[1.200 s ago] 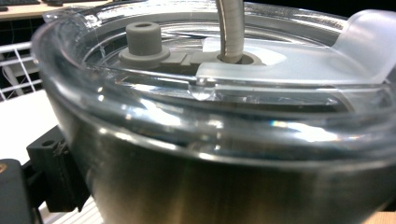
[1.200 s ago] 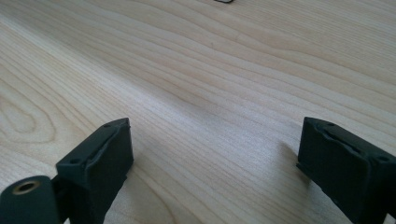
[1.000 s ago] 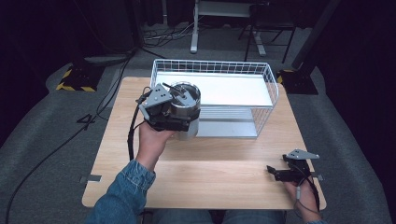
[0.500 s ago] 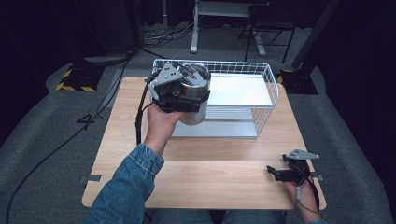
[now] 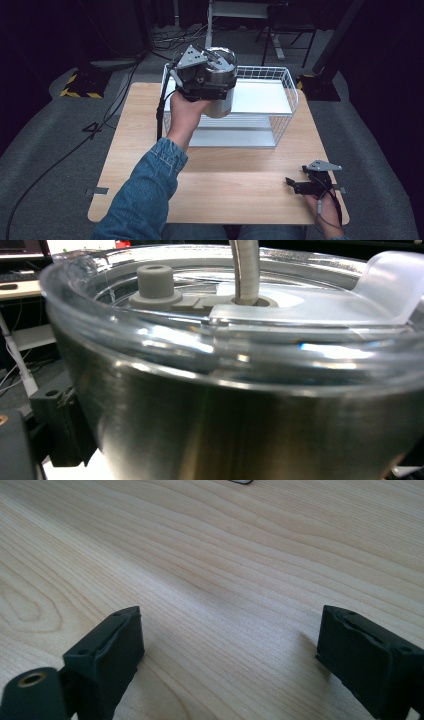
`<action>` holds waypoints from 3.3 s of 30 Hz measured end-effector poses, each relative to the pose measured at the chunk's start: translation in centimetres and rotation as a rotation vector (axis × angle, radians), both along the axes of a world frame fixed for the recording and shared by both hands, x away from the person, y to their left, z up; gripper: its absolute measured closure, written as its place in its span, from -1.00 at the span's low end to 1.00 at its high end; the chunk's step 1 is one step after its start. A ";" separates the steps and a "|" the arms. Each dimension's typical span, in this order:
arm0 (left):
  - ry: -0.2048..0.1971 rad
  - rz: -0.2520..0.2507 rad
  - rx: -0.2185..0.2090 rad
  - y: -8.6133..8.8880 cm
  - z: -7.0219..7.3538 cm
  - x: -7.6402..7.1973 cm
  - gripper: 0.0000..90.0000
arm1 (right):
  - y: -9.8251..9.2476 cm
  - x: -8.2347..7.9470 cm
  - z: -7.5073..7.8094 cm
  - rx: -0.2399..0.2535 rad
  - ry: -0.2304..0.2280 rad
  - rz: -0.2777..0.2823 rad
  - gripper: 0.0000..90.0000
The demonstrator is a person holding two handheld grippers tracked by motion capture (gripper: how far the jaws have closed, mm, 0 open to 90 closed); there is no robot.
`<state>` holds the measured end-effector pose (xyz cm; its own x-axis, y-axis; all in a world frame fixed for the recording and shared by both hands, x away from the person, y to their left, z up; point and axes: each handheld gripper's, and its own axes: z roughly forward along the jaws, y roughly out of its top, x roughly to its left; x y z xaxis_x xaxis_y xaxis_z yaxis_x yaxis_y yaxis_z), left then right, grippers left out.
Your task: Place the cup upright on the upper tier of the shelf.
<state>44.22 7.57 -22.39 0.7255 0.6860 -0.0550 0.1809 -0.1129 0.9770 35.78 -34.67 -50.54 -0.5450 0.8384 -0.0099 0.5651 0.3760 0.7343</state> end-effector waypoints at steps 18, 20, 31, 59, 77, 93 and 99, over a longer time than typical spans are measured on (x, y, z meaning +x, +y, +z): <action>-0.024 0.078 -0.008 -2.0 0.6 4.1 -0.92 | 0.0 0.0 0.0 0.004 0.000 0.005 -0.72; -0.014 0.088 -0.010 -2.1 0.4 4.7 -0.92 | 0.0 0.0 0.0 0.005 0.000 0.006 -0.72; 0.028 0.108 -0.009 -2.9 -1.1 6.2 -0.92 | 0.0 0.0 0.0 0.005 0.000 0.006 -0.71; 0.022 0.121 0.039 -4.5 -3.3 6.4 -0.92 | 0.0 0.0 0.0 0.008 0.000 0.007 -0.70; 0.026 0.113 0.025 -4.5 -3.4 6.3 -1.00 | 0.0 -0.1 0.0 0.007 -0.003 0.010 -0.70; -0.019 0.095 0.018 -2.8 -3.0 4.4 -1.00 | 0.0 0.0 0.0 0.007 0.002 0.011 -0.70; -0.038 0.068 0.022 -1.8 -2.8 2.5 -1.00 | 0.0 0.0 0.0 0.006 0.003 0.014 -0.70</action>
